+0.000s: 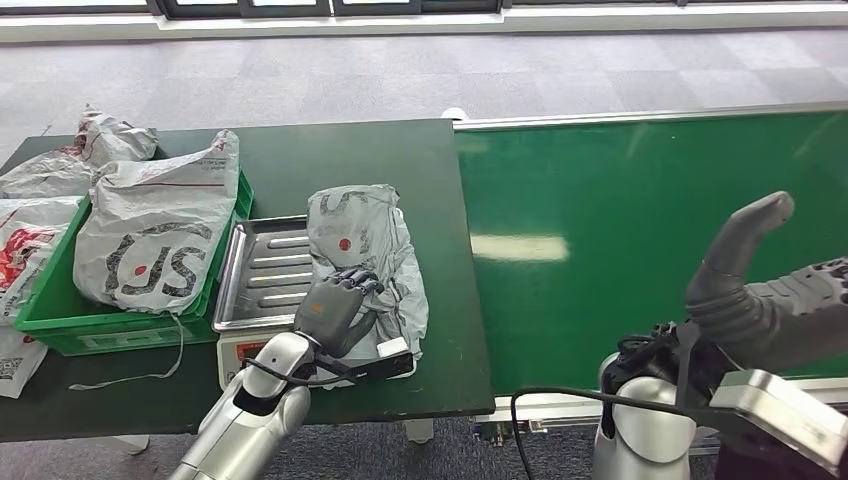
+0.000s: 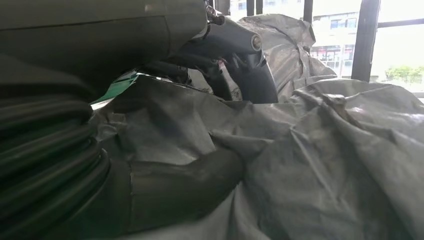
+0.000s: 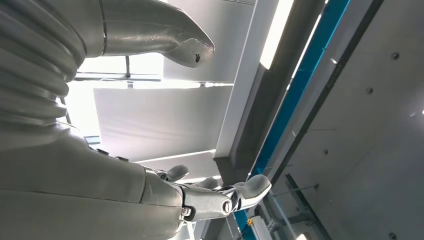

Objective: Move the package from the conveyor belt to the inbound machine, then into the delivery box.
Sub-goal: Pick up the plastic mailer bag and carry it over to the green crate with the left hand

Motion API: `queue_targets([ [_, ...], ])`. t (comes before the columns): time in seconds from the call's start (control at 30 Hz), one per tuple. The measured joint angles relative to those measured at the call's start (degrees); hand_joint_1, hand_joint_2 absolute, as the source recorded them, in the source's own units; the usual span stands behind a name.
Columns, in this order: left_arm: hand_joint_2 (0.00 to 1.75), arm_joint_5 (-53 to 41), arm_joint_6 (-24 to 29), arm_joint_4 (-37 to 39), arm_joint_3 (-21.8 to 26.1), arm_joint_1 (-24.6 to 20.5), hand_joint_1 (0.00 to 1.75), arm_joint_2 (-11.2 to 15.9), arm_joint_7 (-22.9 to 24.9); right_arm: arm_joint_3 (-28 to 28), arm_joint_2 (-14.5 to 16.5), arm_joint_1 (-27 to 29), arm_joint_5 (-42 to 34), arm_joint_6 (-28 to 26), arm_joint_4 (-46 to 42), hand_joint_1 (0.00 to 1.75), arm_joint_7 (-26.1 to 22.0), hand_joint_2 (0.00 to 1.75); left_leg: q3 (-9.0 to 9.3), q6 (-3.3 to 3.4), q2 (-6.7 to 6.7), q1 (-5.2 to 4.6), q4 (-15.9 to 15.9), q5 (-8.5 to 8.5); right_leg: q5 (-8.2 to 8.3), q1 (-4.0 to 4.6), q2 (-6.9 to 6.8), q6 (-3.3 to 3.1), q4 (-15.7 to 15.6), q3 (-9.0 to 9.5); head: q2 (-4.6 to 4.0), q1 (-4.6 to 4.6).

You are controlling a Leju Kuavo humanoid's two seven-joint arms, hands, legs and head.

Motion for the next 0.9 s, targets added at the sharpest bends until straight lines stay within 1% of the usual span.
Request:
queue_targets([
  [0.17, 1.75, 0.01, -0.03, -0.04, 0.01, -0.19, 1.75, 0.25, 0.11, -0.26, -0.05, 0.33, -0.3, 0.0, 0.13, 0.0, 0.01, 1.75, 0.12, -0.06, 0.06, 0.02, -0.03, 0.04, 0.03, 0.02, 0.1, -0.07, 0.04, -0.13, 0.0, -0.01],
  [0.4, 1.75, 0.4, -1.03, -0.04, 0.14, -0.7, 1.75, 0.3, -1.09, -0.57, -0.16, 0.81, -1.11, 0.0, 0.22, 0.0, -0.01, 1.75, 0.16, -0.16, 0.05, 0.03, -0.07, 0.06, 0.03, 0.02, 0.09, -0.12, 0.07, -0.42, 0.0, -0.01],
  [0.47, 1.75, 0.75, -0.88, -0.07, 0.37, -0.75, 1.75, 0.31, -1.63, -0.57, -0.19, 0.93, -1.22, 0.0, 0.23, 0.0, -0.01, 1.75, 0.09, -0.15, 0.05, 0.02, -0.07, 0.04, 0.02, 0.01, 0.09, -0.12, 0.07, -0.49, 0.0, -0.01],
  [0.53, 1.75, 2.4, 0.17, -0.37, 0.91, -0.59, 1.75, 0.31, -3.24, -0.58, -0.21, 1.07, -1.3, 0.0, 0.25, 0.0, -0.01, 1.75, 0.04, -0.15, 0.05, 0.02, -0.07, 0.04, 0.02, 0.01, 0.1, -0.12, 0.06, -0.55, 0.0, -0.01],
  [0.67, 1.75, 12.48, 3.31, -2.91, 3.31, 0.56, 1.75, 0.07, -11.13, -0.59, -0.27, 1.33, -1.52, 0.0, 0.46, 0.0, -0.01, 1.75, -0.1, -0.15, 0.04, 0.02, -0.07, 0.05, 0.03, 0.02, 0.11, -0.12, 0.06, -0.7, 0.0, -0.01],
  [0.77, 1.75, 20.42, 3.76, -5.47, 5.42, 1.51, 1.75, -0.3, -15.68, -0.59, -0.29, 1.4, -1.64, 0.0, 0.75, 0.0, -0.01, 1.75, -0.18, -0.15, 0.03, 0.03, -0.07, 0.05, 0.03, 0.02, 0.11, -0.12, 0.07, -0.76, 0.0, -0.01],
  [0.8, 1.75, 25.22, 3.55, -6.79, 6.41, 2.01, 1.75, -0.51, -17.81, -0.59, -0.3, 1.4, -1.73, 0.0, 0.89, 0.0, -0.01, 1.75, -0.21, -0.16, 0.05, 0.03, -0.07, 0.05, 0.03, 0.02, 0.13, -0.12, 0.07, -0.8, 0.0, -0.01],
  [0.9, 1.75, 43.55, 1.44, -12.38, 10.93, 3.18, 1.75, -1.58, -24.39, -0.59, -0.31, 1.36, -2.19, 0.0, 1.53, 0.0, -0.01, 1.75, -0.28, -0.16, 0.08, 0.05, -0.07, 0.05, 0.03, 0.03, 0.17, -0.13, 0.08, -0.88, 0.0, -0.02],
])
